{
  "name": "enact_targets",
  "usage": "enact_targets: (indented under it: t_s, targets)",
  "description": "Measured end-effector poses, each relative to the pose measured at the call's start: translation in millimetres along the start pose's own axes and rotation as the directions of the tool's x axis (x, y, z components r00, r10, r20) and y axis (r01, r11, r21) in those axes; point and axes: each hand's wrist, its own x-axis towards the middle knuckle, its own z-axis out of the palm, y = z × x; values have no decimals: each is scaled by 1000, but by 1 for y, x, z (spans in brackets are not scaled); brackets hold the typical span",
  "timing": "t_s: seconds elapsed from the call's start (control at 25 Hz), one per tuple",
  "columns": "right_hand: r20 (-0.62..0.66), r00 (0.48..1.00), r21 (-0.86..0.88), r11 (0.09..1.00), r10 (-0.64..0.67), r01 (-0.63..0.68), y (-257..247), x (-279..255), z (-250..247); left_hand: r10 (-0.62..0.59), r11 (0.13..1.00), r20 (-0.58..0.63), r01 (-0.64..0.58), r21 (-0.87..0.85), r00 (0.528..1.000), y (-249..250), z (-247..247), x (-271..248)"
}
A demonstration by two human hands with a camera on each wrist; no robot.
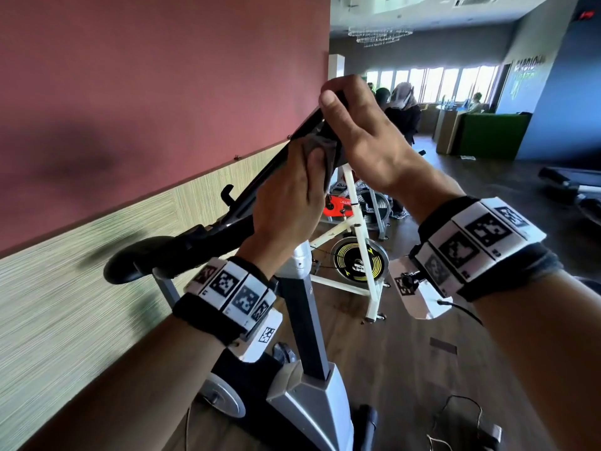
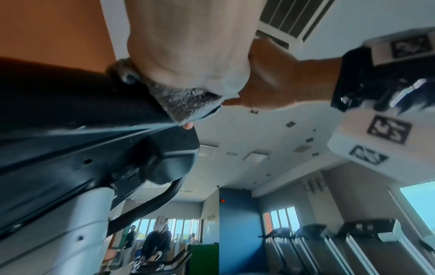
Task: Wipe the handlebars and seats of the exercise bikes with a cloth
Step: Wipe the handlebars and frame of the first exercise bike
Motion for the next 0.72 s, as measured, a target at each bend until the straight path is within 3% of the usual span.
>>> enact_targets:
  t_s: [0.16, 0.28, 0.4, 0.56, 0.72]
  targets:
    - [0, 1000, 37, 999, 5, -5, 2, 0, 0, -49, 982, -3, 47, -183, 999, 14, 11, 40]
    - [3, 1000, 16, 1000, 4, -4, 2, 0, -1, -9, 994, -81, 0, -109, 997, 15, 9, 27]
    - [6, 1000, -3, 1000, 2, -2, 2, -1, -2, 9, 1000, -34, -9, -11, 999, 4, 2, 1]
    - [18, 1000, -2, 1000, -1, 1, 3, 0, -3, -77, 989, -25, 73, -130, 997, 16, 10, 31]
    - [29, 1000, -19, 1000, -6, 6, 4, -1, -8, -27, 999, -82, 23, -47, 996, 17, 10, 25]
